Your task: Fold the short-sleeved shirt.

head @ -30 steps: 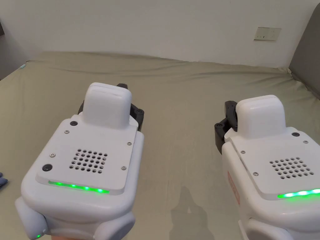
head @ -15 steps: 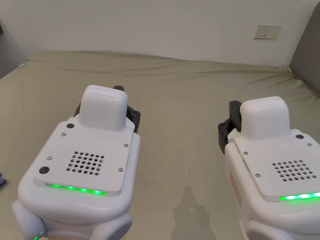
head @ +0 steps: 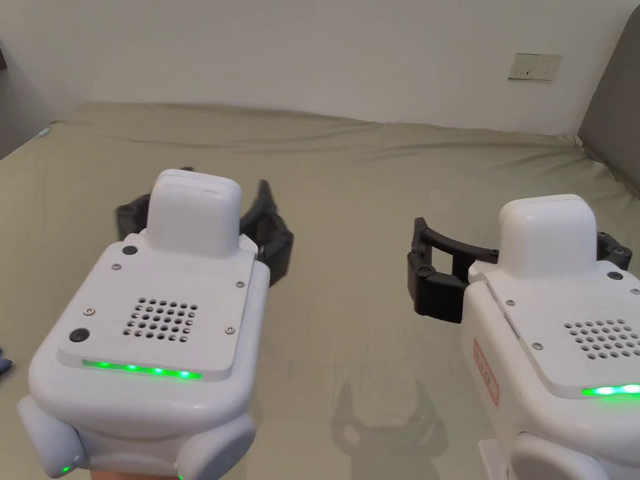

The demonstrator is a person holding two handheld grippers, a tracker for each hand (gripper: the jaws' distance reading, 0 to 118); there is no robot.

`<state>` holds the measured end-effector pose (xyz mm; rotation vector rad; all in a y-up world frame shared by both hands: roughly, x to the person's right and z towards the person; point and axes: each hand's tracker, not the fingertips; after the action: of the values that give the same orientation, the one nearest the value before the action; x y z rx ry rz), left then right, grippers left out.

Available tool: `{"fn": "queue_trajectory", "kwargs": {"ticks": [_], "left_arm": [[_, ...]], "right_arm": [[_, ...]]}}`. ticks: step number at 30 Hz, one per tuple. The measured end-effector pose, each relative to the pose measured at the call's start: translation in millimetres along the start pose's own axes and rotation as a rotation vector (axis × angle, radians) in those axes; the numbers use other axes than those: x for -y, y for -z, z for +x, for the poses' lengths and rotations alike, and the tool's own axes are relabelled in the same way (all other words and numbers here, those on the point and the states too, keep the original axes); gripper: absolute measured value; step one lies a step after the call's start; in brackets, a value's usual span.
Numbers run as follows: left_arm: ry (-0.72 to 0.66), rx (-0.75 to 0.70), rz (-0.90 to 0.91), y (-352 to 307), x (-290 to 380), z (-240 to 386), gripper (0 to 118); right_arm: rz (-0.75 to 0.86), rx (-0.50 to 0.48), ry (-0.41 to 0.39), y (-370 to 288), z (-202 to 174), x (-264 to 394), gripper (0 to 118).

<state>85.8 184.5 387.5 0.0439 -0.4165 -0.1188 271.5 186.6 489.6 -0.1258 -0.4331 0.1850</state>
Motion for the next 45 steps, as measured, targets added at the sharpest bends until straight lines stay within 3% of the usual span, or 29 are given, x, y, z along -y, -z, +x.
{"fn": "queue_trajectory", "kwargs": {"ticks": [1, 6, 10, 13, 18, 22, 36, 40, 43, 45], "left_arm": [[0.005, -0.004, -0.011, 2.1, 0.3, -0.4, 118], [0.021, -0.008, -0.003, -13.7, -2.3, -6.9, 118], [0.024, -0.018, 0.004, -0.6, 0.0, -1.8, 118], [0.02, -0.017, 0.002, -3.0, -2.7, -3.7, 118], [0.002, -0.018, 0.013, -4.4, -4.6, -5.2, 118], [-0.002, -0.018, 0.019, -4.5, -6.9, -6.5, 118], [-0.011, -0.022, 0.013, -5.6, -5.1, -7.4, 118], [-0.009, -0.026, 0.014, -5.9, -4.7, -8.2, 118], [-0.01, -0.027, 0.013, -6.2, -4.1, -8.7, 118], [-0.008, -0.028, 0.014, -6.5, -4.0, -8.9, 118]], "right_arm": [[0.007, 0.008, 0.0, -0.3, 0.9, -0.7, 103], [-0.02, 0.012, -0.002, 4.7, 5.7, -7.9, 104], [-0.086, -0.061, 0.135, 3.1, 14.3, -18.6, 104], [-0.184, 0.04, 0.207, 3.2, 13.8, -33.4, 104], [-0.336, 0.121, 0.099, 8.5, 11.0, -50.2, 104], [-0.261, 0.122, 0.099, 3.3, 9.1, -44.1, 105], [-0.284, 0.084, 0.096, 5.7, 4.0, -34.9, 105], [-0.285, 0.059, 0.142, 6.4, 9.7, -33.0, 105], [-0.241, 0.092, 0.148, 4.9, 11.0, -30.3, 105], [-0.171, 0.124, 0.098, 3.3, 8.1, -27.6, 105]]}}
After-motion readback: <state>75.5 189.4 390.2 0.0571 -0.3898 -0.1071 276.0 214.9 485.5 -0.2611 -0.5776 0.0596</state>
